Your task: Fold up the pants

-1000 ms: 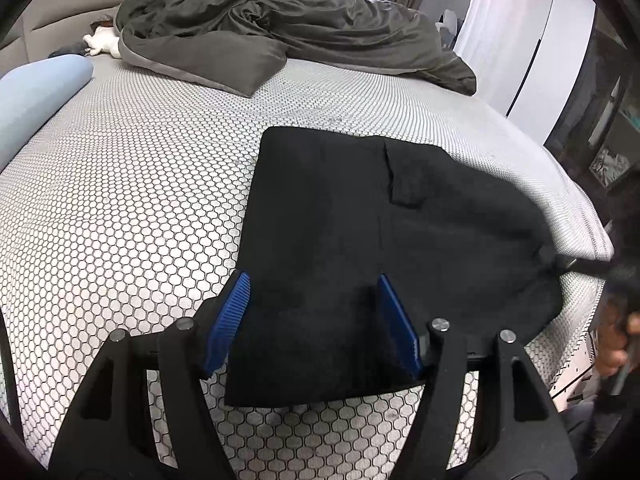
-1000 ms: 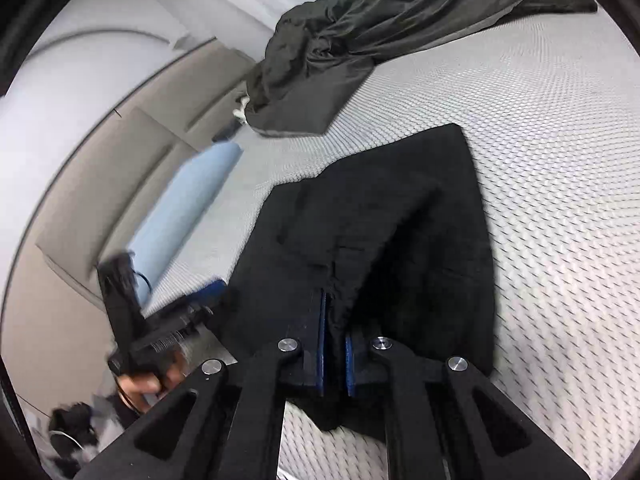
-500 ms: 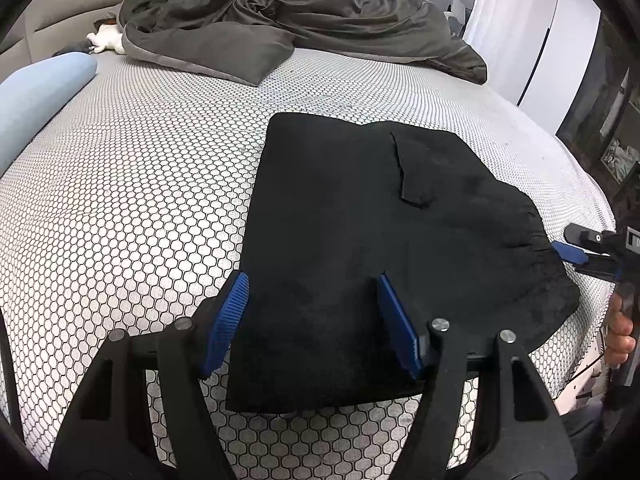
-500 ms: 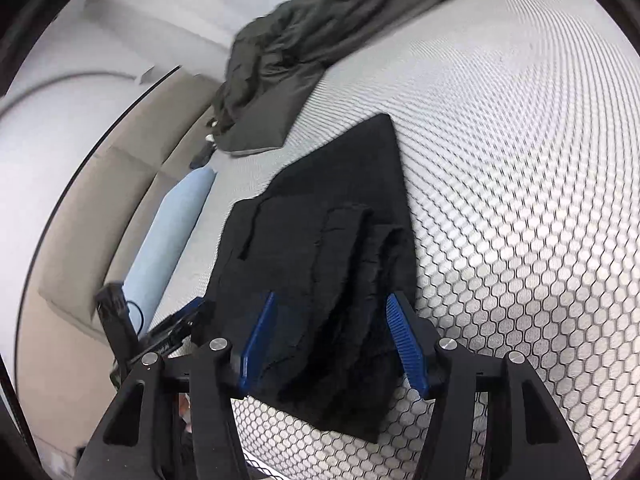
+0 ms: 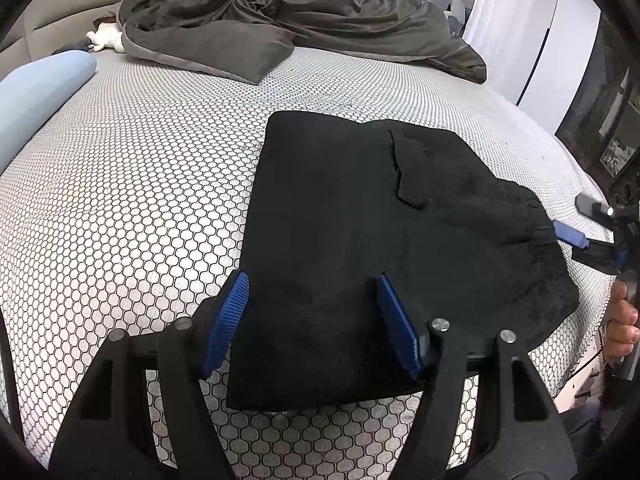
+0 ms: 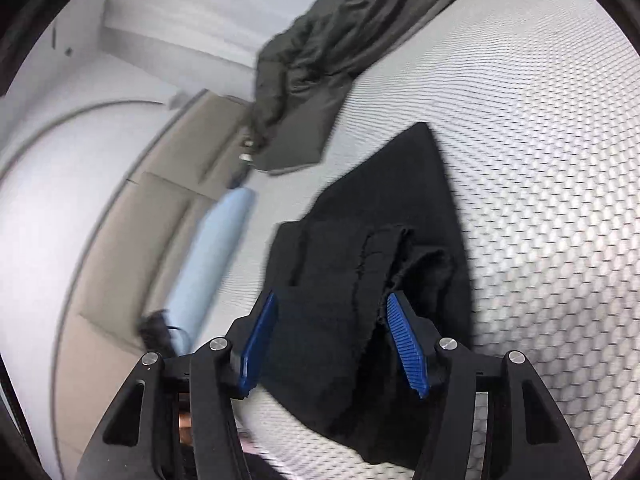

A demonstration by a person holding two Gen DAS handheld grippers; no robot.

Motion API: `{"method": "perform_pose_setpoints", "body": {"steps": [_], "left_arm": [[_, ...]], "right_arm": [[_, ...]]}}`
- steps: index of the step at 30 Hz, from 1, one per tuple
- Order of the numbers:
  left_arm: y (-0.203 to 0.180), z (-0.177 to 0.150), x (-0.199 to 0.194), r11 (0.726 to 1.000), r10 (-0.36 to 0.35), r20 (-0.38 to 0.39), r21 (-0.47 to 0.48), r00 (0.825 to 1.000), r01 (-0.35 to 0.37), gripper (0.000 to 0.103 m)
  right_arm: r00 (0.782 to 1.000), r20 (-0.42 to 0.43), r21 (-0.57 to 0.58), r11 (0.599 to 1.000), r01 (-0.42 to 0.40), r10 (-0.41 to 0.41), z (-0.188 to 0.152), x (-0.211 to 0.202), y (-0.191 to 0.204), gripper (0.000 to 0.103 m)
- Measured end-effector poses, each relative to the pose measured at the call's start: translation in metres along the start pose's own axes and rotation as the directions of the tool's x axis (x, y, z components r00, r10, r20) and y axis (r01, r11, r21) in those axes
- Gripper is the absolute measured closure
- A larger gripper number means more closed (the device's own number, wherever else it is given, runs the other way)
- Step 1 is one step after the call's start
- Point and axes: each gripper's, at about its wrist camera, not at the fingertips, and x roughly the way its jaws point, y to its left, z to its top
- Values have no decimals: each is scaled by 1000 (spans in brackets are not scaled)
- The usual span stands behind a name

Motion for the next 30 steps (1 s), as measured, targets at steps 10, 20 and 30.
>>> {"method": "perform_pose_setpoints", "body": {"steps": [10,20,30], "left_arm": [[-1,1,1,1000,6,-2,8,1000,-6,40],[0,0,-1,1000,0,-6,5,1000,0,40],[1,1,-3,1000,-5,3,-2,1000,5,40]], "right_arm": [[999,-33,39,999,18,-17,0,3,-19,44],[997,-73,-1,1000,13,-13,-6,17,-9,46],[985,-151,-50,995,82,-88,-15,29,-2,89]]}}
